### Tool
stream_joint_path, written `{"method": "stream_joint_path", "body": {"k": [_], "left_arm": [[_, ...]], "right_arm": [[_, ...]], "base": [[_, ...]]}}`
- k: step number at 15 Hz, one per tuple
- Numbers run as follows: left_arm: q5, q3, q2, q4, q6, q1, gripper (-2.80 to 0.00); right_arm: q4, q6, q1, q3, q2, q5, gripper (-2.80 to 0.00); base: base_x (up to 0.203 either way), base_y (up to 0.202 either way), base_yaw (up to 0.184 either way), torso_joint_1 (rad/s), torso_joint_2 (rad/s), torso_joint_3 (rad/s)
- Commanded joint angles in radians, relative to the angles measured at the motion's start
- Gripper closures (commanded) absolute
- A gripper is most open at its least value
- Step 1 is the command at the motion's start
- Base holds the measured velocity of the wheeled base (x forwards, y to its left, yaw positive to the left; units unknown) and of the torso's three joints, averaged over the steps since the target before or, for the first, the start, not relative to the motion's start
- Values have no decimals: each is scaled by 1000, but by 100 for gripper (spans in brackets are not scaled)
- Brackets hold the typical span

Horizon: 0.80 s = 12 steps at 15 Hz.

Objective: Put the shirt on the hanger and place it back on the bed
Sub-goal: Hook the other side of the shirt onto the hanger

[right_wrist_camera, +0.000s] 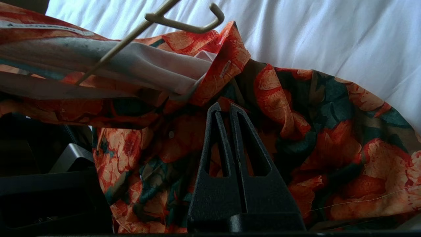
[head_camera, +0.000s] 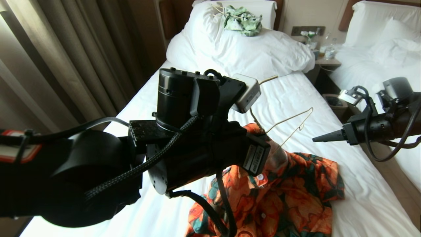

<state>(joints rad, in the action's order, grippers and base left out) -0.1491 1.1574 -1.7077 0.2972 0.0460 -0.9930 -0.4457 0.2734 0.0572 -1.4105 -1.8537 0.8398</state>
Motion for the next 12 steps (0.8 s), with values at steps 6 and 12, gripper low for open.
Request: {"method": "stream_joint_path", "body": {"k": [6, 12], "left_arm": [[-1, 5, 60, 2, 0, 3, 0], [0, 2, -3, 5, 0, 0, 0]], "right_arm": [[8, 13, -53, 0, -138, 7, -280], [184, -231, -95, 13, -137, 7, -280]], "base": [[0, 0, 0, 0, 0, 0], [0, 0, 0, 0, 0, 0]]}}
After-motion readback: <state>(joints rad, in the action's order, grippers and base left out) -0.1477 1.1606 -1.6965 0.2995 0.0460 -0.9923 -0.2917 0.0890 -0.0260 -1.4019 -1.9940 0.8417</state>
